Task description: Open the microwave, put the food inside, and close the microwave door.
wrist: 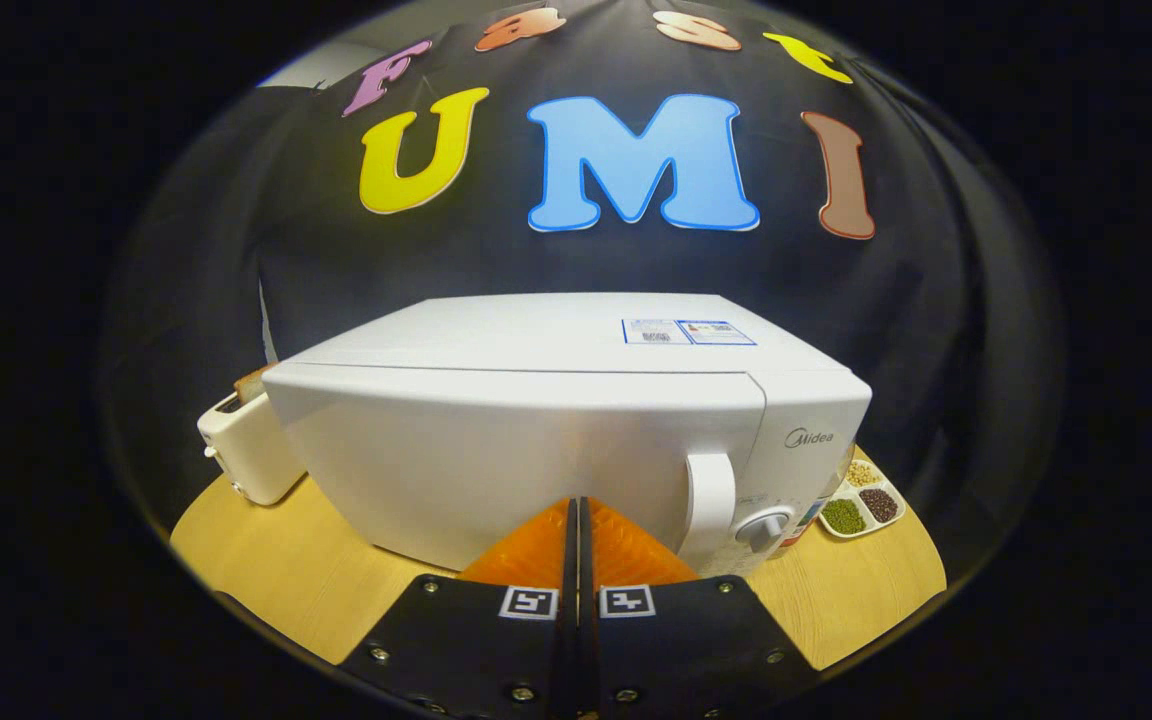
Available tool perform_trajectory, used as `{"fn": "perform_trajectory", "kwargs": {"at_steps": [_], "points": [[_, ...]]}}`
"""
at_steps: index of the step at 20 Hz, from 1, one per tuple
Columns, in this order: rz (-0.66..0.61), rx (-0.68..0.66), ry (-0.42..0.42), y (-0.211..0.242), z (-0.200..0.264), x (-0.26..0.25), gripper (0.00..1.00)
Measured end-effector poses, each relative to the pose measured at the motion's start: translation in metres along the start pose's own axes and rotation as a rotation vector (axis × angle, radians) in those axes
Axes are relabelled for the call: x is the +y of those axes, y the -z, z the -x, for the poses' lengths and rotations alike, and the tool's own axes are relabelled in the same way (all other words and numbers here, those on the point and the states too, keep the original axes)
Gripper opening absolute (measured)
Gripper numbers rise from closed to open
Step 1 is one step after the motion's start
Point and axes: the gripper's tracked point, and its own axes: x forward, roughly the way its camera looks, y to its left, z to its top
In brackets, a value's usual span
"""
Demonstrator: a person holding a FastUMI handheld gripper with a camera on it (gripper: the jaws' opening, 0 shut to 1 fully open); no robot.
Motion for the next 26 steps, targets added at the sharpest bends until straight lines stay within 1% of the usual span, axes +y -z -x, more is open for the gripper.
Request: {"fn": "perform_trajectory", "kwargs": {"at_steps": [3,10,12,14,15,17,18,21,26], "points": [[-0.007,-0.047,-0.004,-0.011,0.035,0.003,0.01],[-0.019,-0.173,0.044,-0.043,0.127,-0.018,0.01],[-0.015,-0.201,0.037,-0.050,0.154,-0.019,0.01],[-0.008,-0.240,0.053,-0.059,0.179,-0.027,0.07],[-0.012,-0.261,0.053,-0.062,0.193,-0.028,0.28],[-0.029,-0.299,0.071,-0.065,0.215,-0.035,0.58],[-0.034,-0.315,0.069,-0.066,0.225,-0.034,0.63],[-0.032,-0.349,0.105,-0.062,0.245,-0.047,0.98],[0.003,-0.363,0.141,-0.057,0.258,-0.056,0.98]]}}
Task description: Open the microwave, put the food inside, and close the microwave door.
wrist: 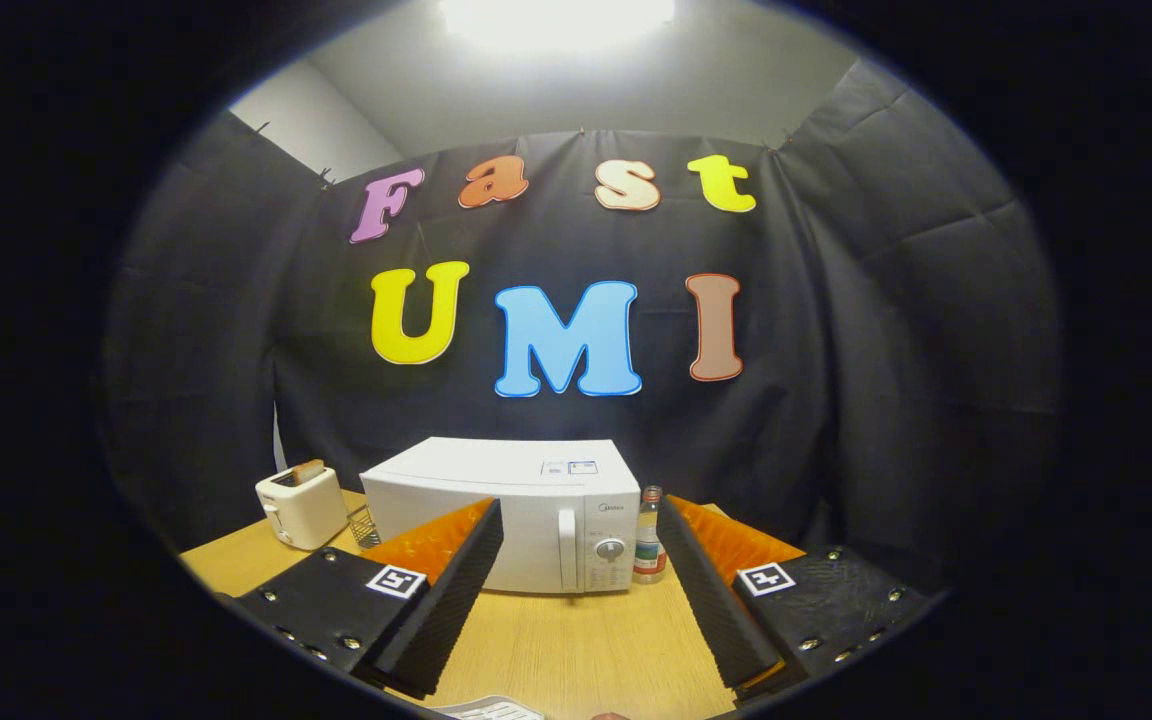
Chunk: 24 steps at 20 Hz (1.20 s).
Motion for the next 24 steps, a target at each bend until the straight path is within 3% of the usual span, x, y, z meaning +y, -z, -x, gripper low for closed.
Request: {"fn": "perform_trajectory", "kwargs": {"at_steps": [24], "points": [[-0.041,0.019,0.031,0.005,-0.010,-0.011,0.98]]}}
